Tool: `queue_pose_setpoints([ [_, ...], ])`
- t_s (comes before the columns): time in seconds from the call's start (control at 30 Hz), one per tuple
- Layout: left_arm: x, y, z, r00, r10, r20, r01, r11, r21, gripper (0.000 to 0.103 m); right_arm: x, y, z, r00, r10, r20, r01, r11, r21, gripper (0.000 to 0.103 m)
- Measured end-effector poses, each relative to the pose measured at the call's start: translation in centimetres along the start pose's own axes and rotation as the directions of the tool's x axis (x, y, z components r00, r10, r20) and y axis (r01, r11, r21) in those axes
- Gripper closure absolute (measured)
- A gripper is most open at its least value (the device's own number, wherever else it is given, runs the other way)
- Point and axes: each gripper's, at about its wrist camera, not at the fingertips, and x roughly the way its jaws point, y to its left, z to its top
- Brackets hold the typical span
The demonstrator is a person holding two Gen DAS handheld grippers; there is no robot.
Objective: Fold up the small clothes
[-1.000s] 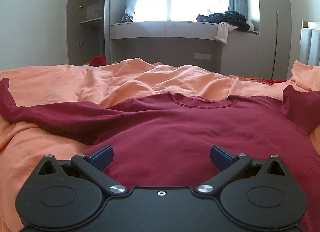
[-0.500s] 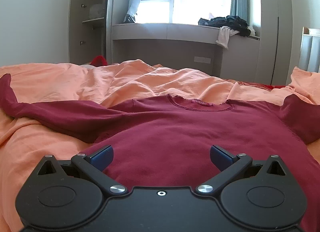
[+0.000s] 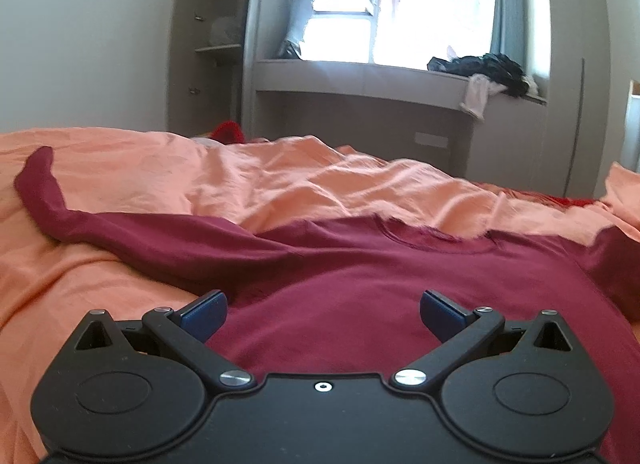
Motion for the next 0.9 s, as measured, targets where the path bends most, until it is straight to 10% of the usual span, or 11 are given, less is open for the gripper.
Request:
queue_pose_setpoints([
  [0.27, 0.0, 3.1, 1.1, 0.994, 0.106, 0.031, -0.103, 0.992, -0.07, 0.0, -5.8, 16.0, 1.9, 0.914, 0.391, 0.112, -0.305, 0.841, -0.448, 0.098],
  [0.6, 0.2, 7.2, 1.7, 0.986, 0.168, 0.001, -0.165, 0.969, -0.183, 0.0, -11.4, 27.1, -3.2, 0.76, 0.626, -0.173, -0.454, 0.322, -0.831, 0.098],
  [0.9, -0.3, 8.0, 1.7, 0.989, 0.145, 0.017, -0.139, 0.967, -0.212, 0.0, -12.4, 27.3, -4.8, 0.751, 0.639, -0.17, -0.432, 0.279, -0.857, 0.098],
])
